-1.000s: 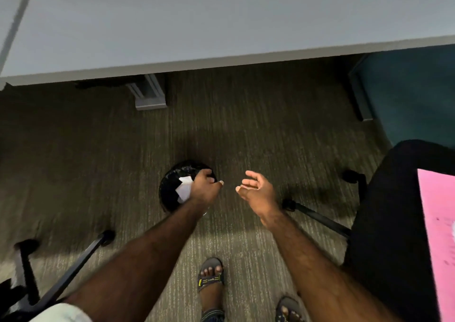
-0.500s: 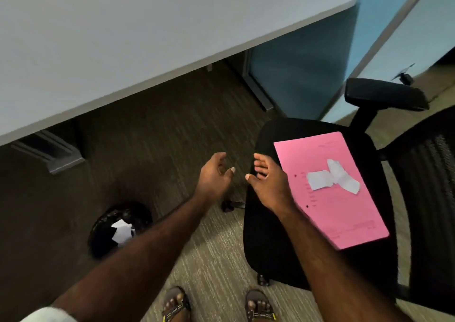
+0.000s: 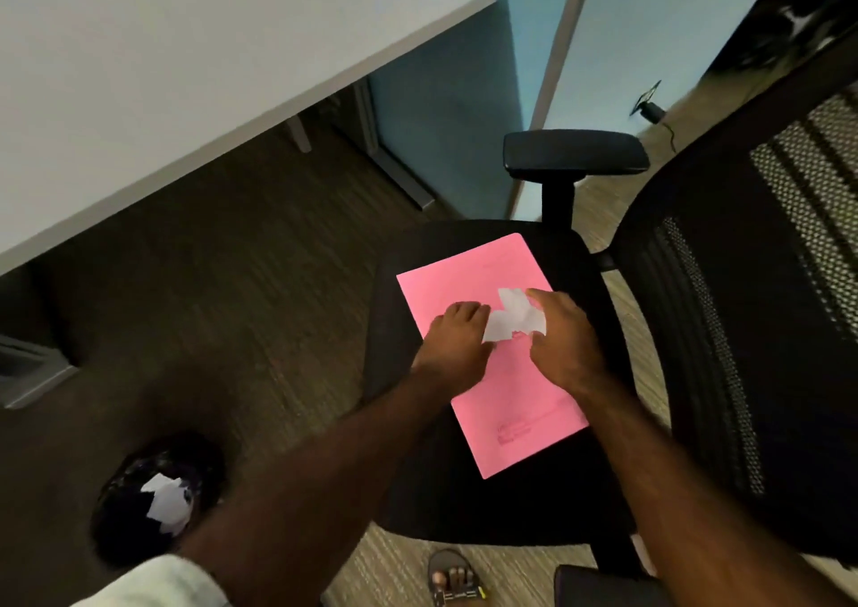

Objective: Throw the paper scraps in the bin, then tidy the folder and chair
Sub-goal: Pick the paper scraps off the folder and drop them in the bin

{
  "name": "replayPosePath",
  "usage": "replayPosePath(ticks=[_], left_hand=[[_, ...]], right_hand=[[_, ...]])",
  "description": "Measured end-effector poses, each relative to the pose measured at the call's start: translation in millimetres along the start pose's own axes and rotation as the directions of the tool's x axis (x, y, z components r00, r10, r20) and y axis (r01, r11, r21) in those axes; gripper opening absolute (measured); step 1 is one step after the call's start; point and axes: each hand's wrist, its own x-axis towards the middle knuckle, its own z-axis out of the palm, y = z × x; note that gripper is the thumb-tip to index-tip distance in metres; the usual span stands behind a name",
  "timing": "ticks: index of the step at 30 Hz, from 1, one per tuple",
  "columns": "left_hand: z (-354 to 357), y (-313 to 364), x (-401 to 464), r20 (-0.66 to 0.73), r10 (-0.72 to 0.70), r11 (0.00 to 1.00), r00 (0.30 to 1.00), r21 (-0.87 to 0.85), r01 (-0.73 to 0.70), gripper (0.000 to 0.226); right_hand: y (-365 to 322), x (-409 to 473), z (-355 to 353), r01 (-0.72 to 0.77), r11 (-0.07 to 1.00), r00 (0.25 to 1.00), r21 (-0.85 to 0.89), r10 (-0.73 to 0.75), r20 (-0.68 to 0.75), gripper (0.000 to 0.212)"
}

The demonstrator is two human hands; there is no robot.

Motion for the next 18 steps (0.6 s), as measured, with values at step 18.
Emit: replayPosePath(ticks=[18], left_hand=[[28.8,11.2,19.3,0.018,0.007,0.976,1.0,0.218,-0.011,0.064]], right_hand=[[5.1,20.1,15.6,0.16,0.913,0.965,-0.375,-0.065,0.254,0.076]])
